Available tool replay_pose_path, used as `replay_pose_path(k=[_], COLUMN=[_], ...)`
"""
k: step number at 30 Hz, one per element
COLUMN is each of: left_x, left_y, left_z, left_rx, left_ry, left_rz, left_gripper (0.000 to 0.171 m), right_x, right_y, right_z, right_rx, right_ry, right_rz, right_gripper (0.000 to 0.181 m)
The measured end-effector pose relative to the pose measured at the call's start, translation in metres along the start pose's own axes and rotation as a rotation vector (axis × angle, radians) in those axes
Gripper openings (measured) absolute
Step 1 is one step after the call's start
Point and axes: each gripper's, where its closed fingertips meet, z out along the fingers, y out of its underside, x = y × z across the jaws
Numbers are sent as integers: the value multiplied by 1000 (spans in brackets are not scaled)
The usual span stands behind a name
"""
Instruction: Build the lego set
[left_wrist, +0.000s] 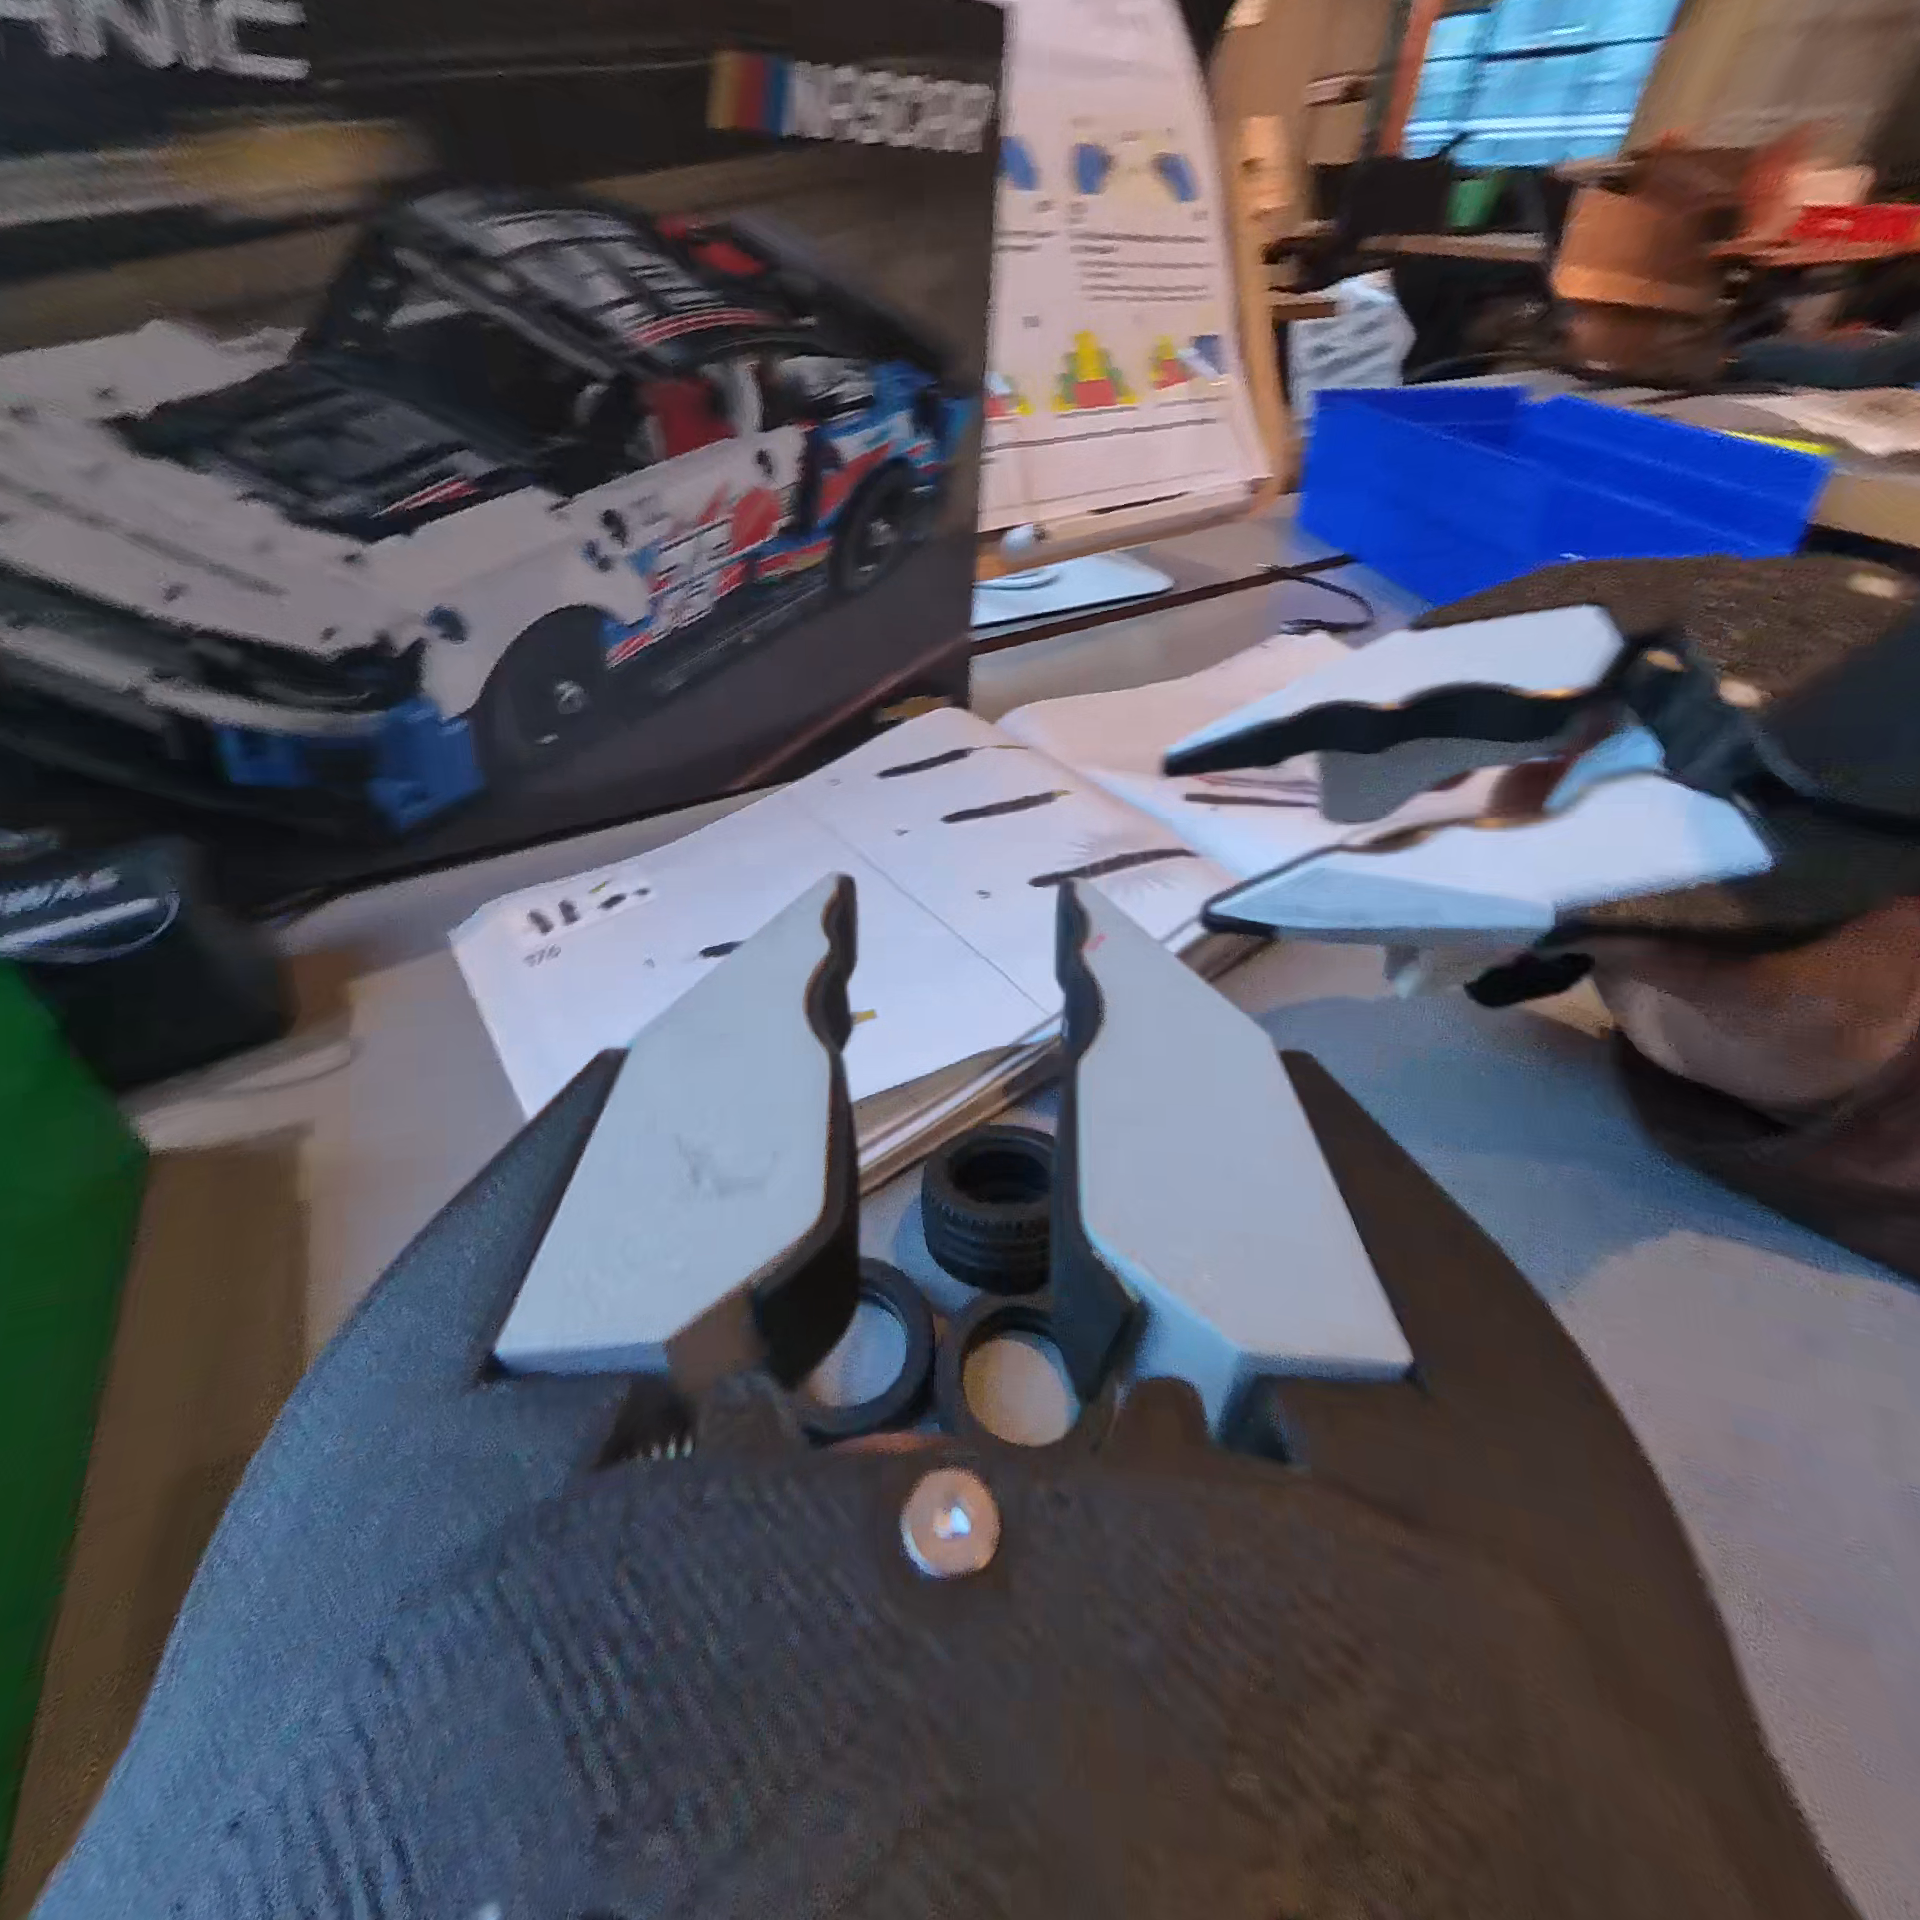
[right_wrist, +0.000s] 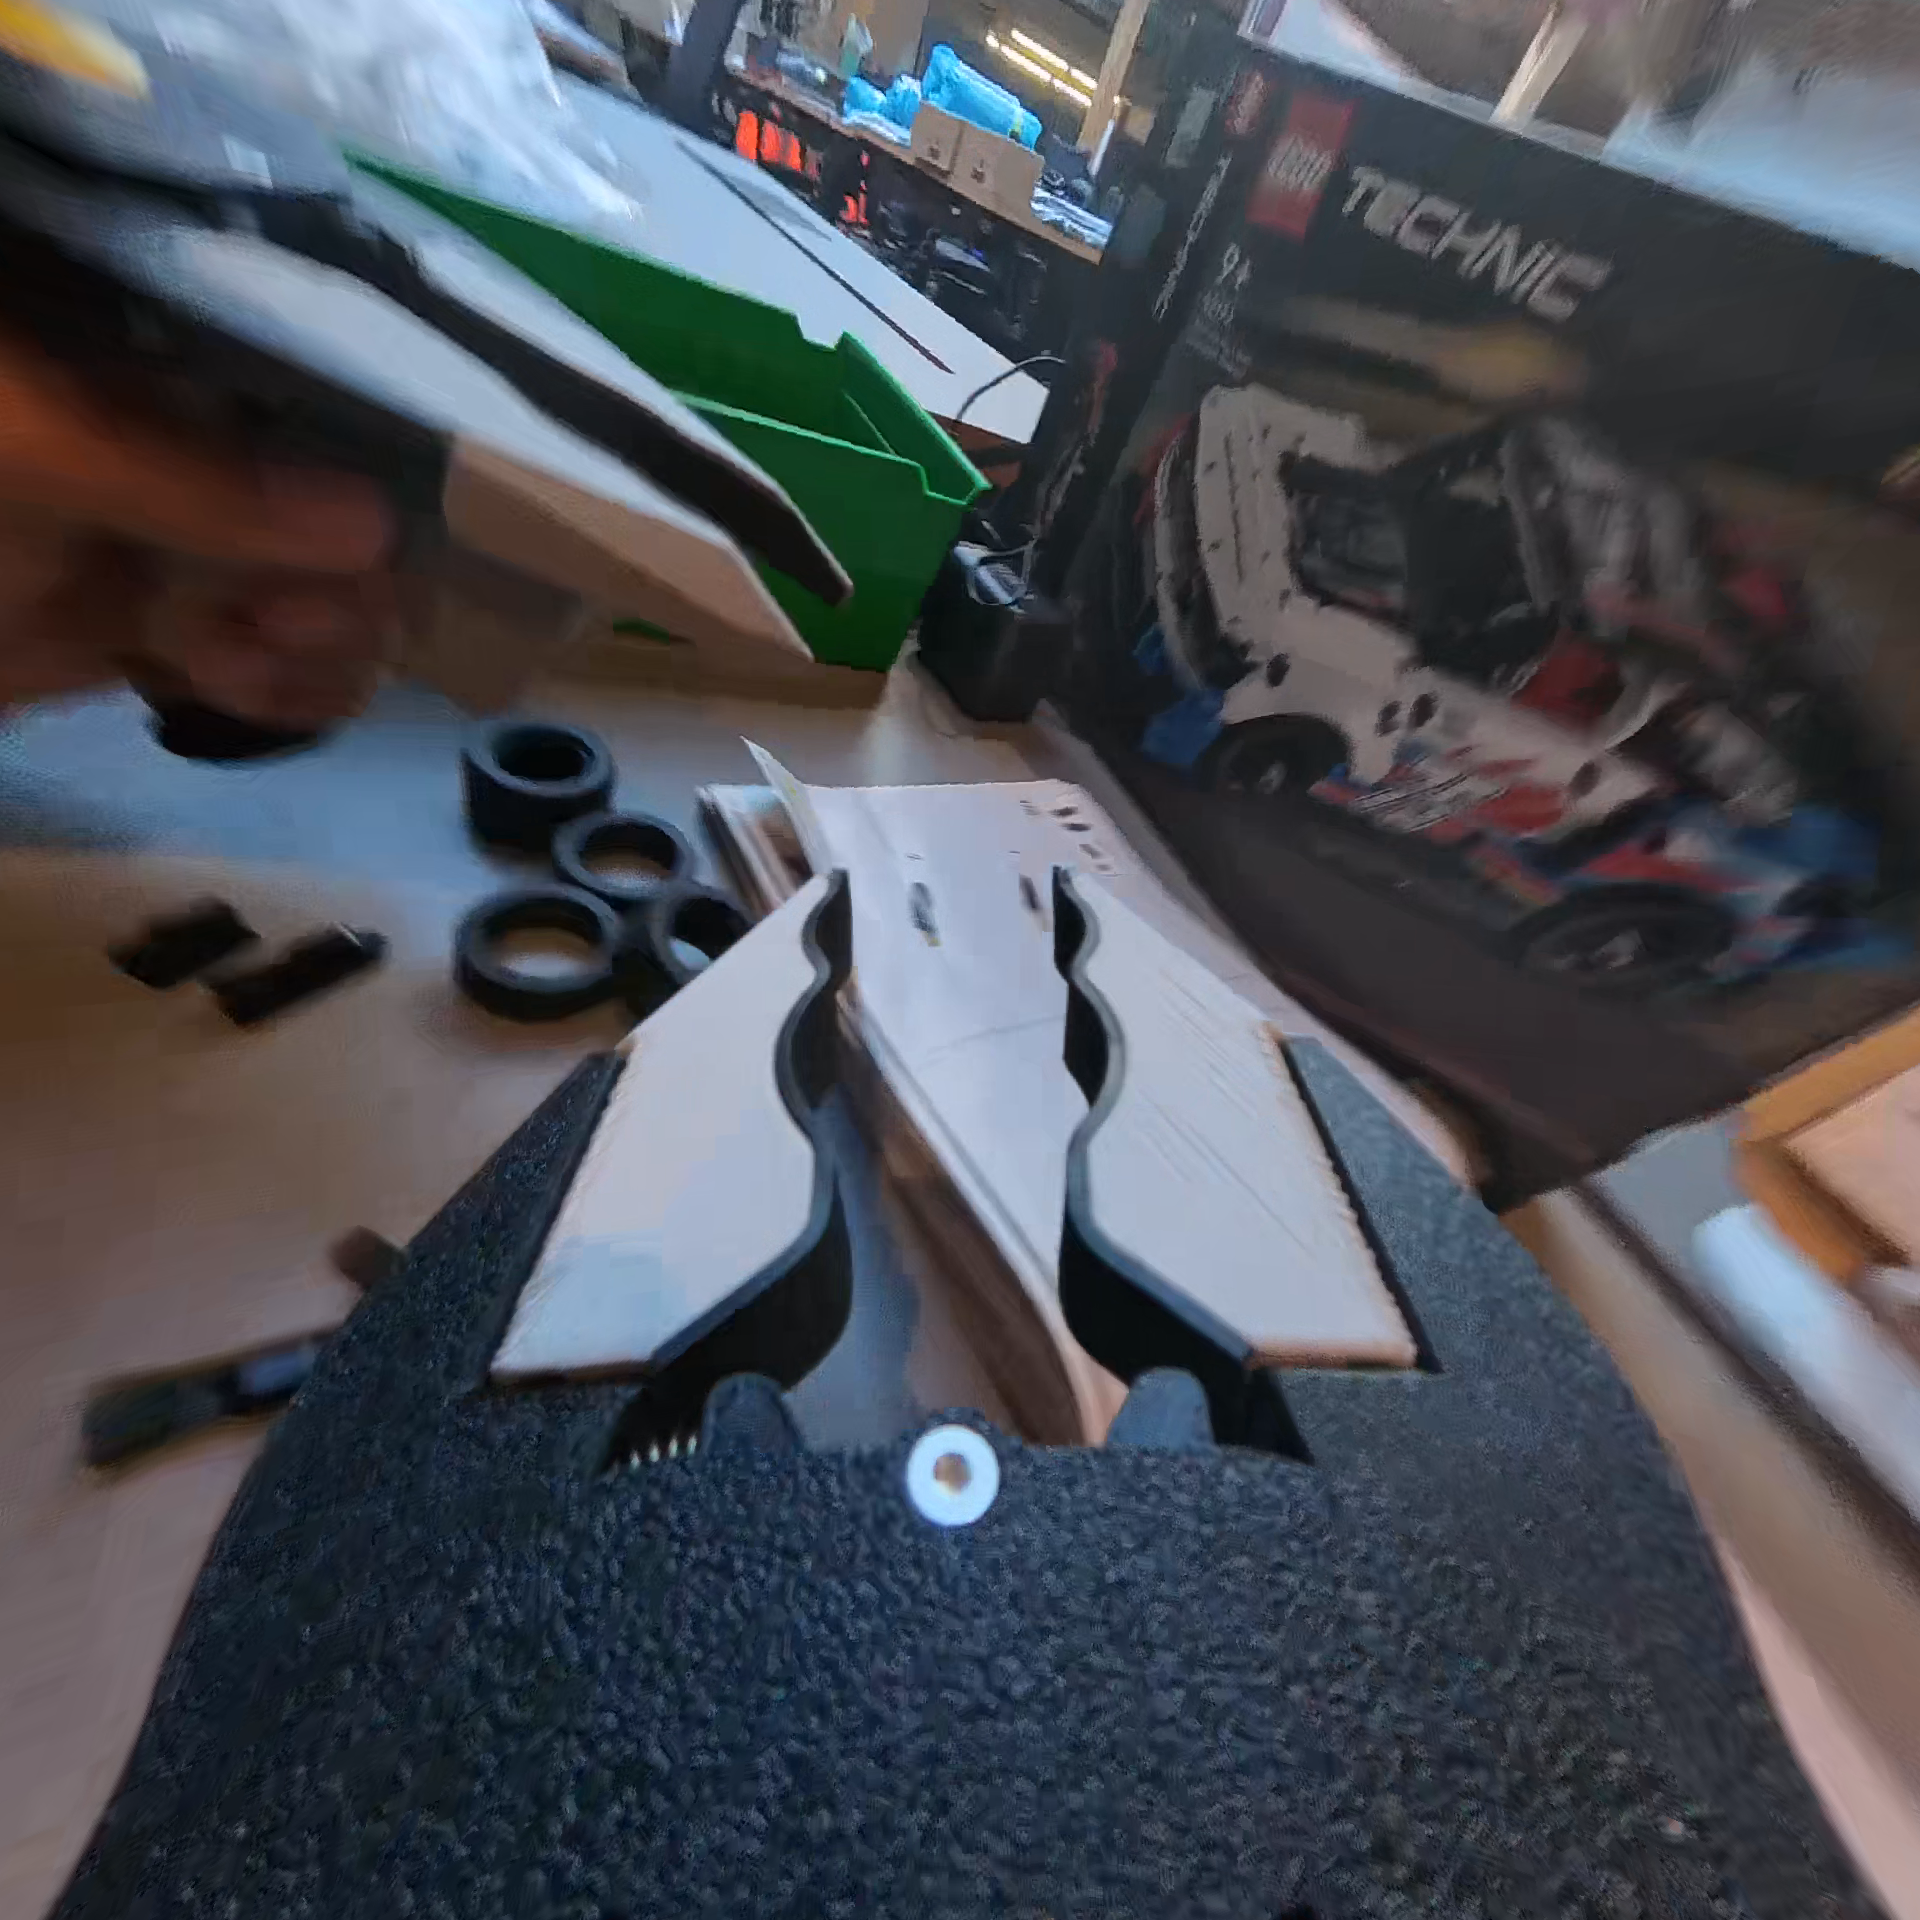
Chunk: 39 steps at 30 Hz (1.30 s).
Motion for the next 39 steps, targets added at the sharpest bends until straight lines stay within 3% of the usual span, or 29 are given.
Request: replay_pose_path(k=[2,5,11,14,18,20,24,27,31,36,39], left_x=[0,1,11,20,32,39,57,77,81,54,50], left_y=[-4,-5,9,0,-28,-36,-8,4,-9,-5,1], left_z=[1,-2,-10,-16,-27,-32,-32,-37,-51,-46,-46], left_rx=[-21,-50,-69,4,109,90,-131,-209,-131,-91,-39], left_ry=[-35,-106,-142,-73,127,186,193,365,560,563,590], left_rz=[-61,-47,-65,-189,-380,-306,132,82,27,216,300], left_gripper=[38,36,35,38,40,37,33,38,39,39,38], right_x=[7,6,-1,-4,6,13,21,19,20,29,44], right_y=[-5,-12,-7,-9,-12,-8,7,17,28,39,43], right_z=[-9,-15,-11,-12,-19,-23,-22,-20,-19,-15,-10], right_rx=[32,75,30,37,80,81,44,21,-12,-48,-70], right_ry=[26,-3,1,-18,-28,-23,-27,-48,-22,35,115], right_rz=[-45,42,27,56,171,217,284,317,289,302,349], right_gripper=[33,33,33,33,33,33,33,33,28,16,26])
